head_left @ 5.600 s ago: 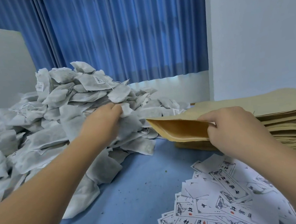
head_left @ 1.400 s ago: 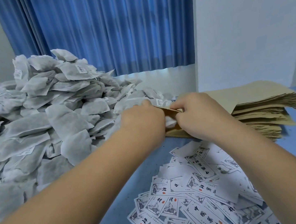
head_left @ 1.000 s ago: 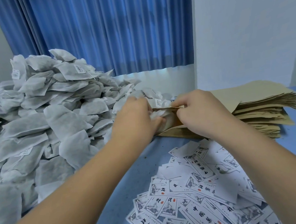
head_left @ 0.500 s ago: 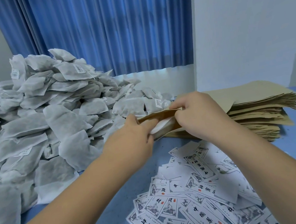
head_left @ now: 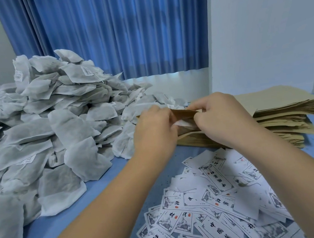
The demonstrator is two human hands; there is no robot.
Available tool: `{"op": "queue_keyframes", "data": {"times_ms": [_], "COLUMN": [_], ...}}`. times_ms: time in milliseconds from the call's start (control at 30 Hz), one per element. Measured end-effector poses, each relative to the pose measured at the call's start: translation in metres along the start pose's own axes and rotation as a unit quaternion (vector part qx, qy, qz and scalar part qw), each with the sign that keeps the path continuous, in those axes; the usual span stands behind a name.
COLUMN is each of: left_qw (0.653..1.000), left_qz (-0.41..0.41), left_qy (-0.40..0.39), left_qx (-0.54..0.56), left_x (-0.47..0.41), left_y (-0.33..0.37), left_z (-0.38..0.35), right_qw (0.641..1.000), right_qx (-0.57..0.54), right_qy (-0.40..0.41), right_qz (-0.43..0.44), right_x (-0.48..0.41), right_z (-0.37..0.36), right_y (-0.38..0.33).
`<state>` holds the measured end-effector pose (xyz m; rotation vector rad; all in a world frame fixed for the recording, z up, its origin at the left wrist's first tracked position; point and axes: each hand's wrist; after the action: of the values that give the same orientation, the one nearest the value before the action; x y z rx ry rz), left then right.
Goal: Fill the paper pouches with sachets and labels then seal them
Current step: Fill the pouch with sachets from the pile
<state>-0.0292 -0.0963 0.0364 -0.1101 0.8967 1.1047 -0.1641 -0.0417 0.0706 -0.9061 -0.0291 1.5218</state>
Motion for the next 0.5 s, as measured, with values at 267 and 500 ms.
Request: {"op": "queue_keyframes", "data": {"times_ms": [267,500], "left_qw": [0.990,0.978], "left_qz": [-0.066,0.087], "left_qy": [-0.049,-0.100], "left_qx": [0.113,-0.163], "left_x": [0.017,0.000], "left_y": [-0.007,-0.096], "left_z": [-0.014,-0.009], "right_qw": [0.999,0.997], "right_qx": [0.036,0.052], "right_qy": [0.003,0.005], "right_qz": [-0.037,-0.062], "right_x": [-0.006,-0.008], "right_z": [0.004,0.001], "right_y": [0.015,0.021]}}
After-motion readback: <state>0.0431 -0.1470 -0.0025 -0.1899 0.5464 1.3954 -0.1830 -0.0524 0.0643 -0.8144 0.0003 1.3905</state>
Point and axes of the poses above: each hand's wrist, its own x-axis away from the middle knuckle, its own z-axis out of the back of the hand, y = z × x, and after that the axes turned 2 degrees about -x, right-handed
